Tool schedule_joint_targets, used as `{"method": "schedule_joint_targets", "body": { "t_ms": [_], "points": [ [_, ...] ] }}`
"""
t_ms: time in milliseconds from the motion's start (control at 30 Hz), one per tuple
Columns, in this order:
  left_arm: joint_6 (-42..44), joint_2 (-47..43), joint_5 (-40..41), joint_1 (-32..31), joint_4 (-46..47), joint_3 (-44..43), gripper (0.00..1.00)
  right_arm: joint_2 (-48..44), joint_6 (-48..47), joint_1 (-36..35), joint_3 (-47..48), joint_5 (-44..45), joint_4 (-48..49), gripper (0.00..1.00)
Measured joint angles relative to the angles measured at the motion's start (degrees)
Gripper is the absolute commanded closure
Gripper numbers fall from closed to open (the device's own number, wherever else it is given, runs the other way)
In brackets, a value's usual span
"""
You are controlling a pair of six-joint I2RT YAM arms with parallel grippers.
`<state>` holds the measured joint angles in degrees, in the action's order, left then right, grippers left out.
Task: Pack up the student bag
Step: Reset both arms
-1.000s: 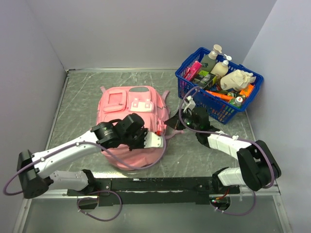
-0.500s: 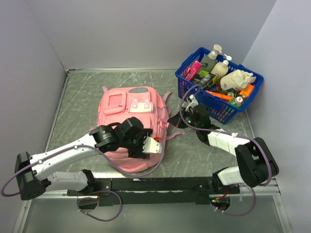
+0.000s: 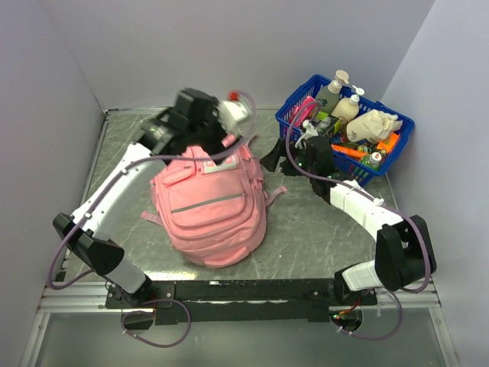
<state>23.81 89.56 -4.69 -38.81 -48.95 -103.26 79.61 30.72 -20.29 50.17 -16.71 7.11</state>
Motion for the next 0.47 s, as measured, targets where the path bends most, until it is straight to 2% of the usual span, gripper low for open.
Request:
{"method": "schedule_joint_targets", "body": {
  "t_ms": [67, 133, 333, 467],
  "points": [
    [-2.36, 0.15, -1.51, 4.76, 0.07, -1.84, 0.04, -0.48, -1.22, 0.04, 1.55, -0.31, -2.45, 0.0],
    [-4.39, -0.72, -2.25, 9.53, 1.55, -0.09, 0.04, -2.08, -2.49, -0.39, 1.6, -0.61, -5.2, 0.0],
    [-9.94, -5.33, -5.38, 20.28, 5.4, 16.83, 0.04, -10.45, -8.17, -6.36, 2.89, 1.92, -15.58, 0.0],
    [-12.33, -7.1, -8.87, 24.2, 6.78, 22.84, 0.04, -12.68, -10.6, -10.01, 5.53, 3.63, -18.91, 0.0]
  ]
}}
